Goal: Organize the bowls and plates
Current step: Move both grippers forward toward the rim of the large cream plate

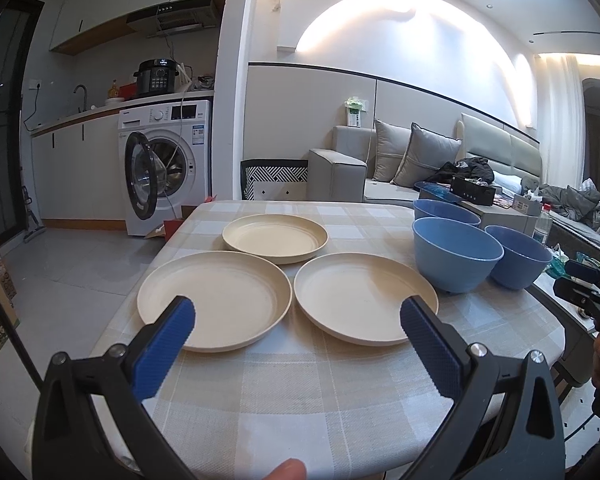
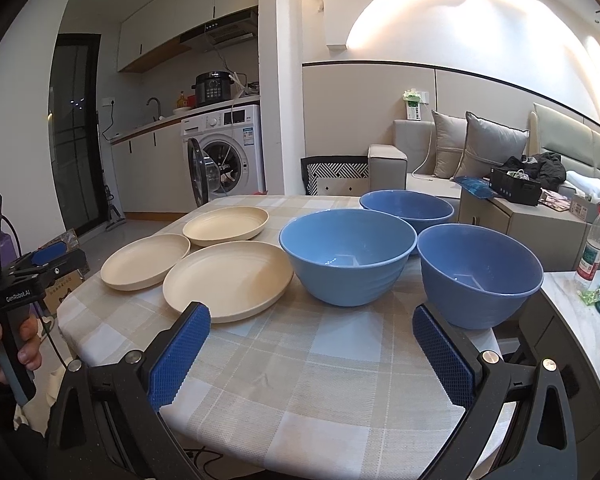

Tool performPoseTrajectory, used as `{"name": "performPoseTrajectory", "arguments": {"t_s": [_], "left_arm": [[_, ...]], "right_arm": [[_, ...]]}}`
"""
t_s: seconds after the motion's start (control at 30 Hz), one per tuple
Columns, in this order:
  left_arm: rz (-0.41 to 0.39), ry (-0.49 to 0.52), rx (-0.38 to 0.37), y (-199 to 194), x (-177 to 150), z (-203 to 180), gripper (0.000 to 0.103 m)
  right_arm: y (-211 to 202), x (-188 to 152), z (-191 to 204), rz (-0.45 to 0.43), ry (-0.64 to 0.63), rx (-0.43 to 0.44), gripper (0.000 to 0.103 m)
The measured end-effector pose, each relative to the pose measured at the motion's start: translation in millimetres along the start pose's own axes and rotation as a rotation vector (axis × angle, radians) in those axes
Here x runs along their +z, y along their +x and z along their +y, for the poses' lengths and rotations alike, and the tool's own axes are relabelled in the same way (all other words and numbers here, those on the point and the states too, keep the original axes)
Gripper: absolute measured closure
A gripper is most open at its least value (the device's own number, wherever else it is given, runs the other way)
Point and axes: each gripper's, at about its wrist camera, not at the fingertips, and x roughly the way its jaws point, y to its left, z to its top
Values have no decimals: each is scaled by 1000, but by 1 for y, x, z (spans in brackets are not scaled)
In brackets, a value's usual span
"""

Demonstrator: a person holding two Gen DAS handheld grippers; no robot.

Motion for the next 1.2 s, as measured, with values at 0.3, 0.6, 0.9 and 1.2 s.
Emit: {"name": "performPoseTrajectory", "arguments": {"t_s": [0.3, 0.6, 0.9, 1.2], "left_arm": [[10, -2, 18, 5, 7, 5, 0], [24, -8, 58, 12, 19, 14, 0], [39, -39, 40, 21, 31, 25, 0], [16, -35, 70, 27, 47, 31, 0]], "right_arm": [[5, 4, 3, -6, -18, -3, 0], [12, 22, 10, -14, -51, -6, 0], [16, 46, 6, -19, -38, 5, 0], [25, 75, 13, -45, -66, 31, 0]]}}
